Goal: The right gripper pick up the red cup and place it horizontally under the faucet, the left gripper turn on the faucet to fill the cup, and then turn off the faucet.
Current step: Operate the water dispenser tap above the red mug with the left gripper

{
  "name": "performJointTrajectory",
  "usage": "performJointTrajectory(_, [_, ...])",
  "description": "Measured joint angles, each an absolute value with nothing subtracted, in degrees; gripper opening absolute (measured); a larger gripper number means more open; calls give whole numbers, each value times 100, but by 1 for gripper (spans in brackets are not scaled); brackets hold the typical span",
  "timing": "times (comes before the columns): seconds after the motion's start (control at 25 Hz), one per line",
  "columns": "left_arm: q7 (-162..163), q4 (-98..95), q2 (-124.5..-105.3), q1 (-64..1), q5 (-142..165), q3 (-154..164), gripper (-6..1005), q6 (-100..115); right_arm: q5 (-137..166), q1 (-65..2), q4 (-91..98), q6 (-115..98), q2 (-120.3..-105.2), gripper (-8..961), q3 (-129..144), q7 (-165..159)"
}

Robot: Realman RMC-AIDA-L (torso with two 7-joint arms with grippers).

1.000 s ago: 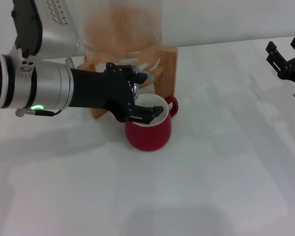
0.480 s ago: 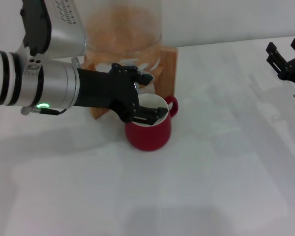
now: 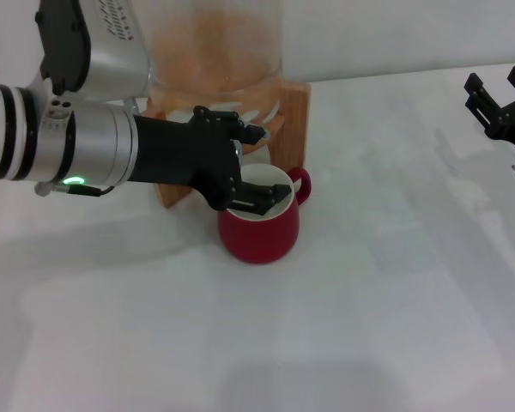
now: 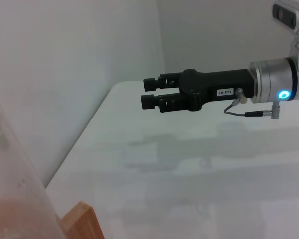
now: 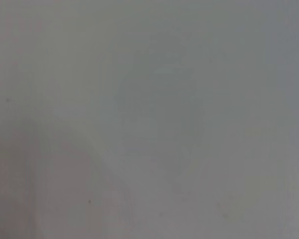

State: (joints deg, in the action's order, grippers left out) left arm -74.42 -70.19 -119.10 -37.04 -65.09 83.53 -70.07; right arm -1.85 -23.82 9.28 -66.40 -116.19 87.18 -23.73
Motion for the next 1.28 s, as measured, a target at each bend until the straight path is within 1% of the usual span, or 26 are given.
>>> performJointTrajectory(1.28, [-7529, -6835, -11915, -3929, -6514, 8347, 826, -7049, -185, -2355, 926, -6644, -11619, 683, 8718, -2373])
